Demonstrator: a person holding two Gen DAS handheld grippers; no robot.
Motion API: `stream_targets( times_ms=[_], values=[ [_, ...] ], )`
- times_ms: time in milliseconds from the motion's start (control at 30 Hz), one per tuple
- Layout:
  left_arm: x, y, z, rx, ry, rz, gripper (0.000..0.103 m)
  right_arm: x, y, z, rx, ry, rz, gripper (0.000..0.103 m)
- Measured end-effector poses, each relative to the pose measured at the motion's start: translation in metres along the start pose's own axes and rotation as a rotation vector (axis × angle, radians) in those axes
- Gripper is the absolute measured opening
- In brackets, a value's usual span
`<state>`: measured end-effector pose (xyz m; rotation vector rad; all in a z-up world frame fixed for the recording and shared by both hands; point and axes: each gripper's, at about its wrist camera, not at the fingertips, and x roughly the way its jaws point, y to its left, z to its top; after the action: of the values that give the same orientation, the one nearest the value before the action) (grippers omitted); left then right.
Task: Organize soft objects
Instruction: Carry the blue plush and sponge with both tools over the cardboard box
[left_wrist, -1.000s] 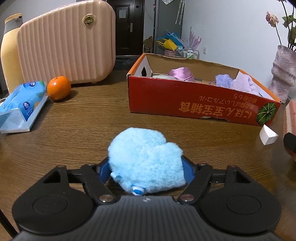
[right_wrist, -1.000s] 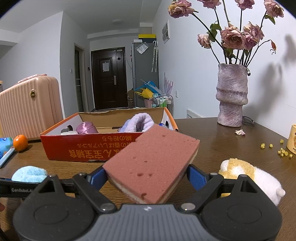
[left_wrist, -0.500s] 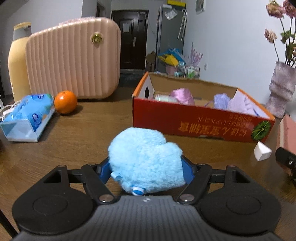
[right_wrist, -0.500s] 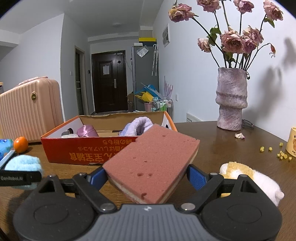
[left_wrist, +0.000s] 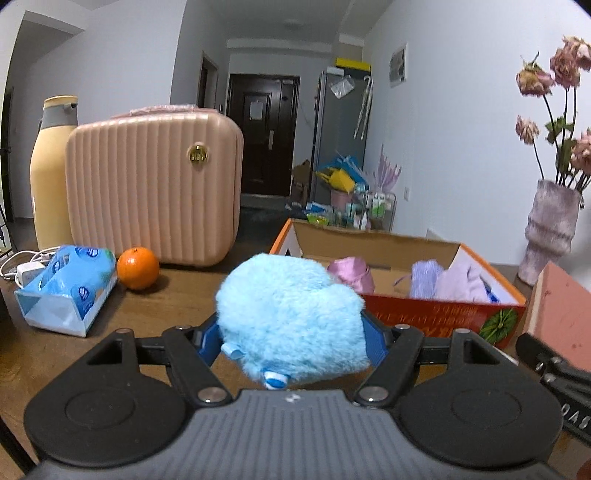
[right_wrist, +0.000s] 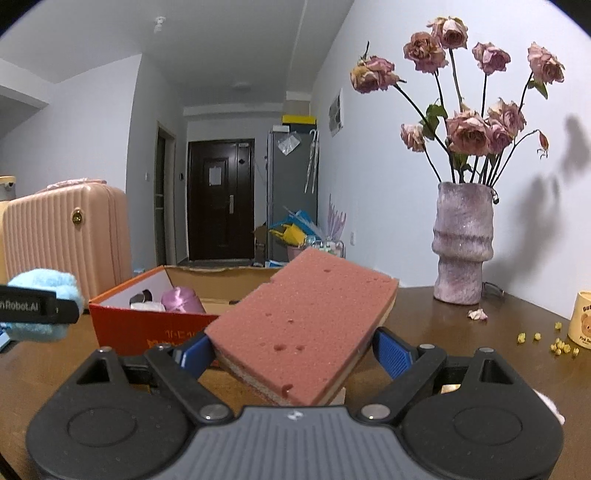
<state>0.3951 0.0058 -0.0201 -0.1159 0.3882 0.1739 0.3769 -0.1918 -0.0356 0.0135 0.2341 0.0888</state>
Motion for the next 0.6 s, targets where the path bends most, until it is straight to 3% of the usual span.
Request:
stream_targets(
  times_ms=[600],
  values=[
    [0.016, -0.007, 0.028, -0.062, -0.092, -0.003, 0.074, 0.029, 0.018, 0.011, 0.019, -0.060, -0.013, 0.090]
  ],
)
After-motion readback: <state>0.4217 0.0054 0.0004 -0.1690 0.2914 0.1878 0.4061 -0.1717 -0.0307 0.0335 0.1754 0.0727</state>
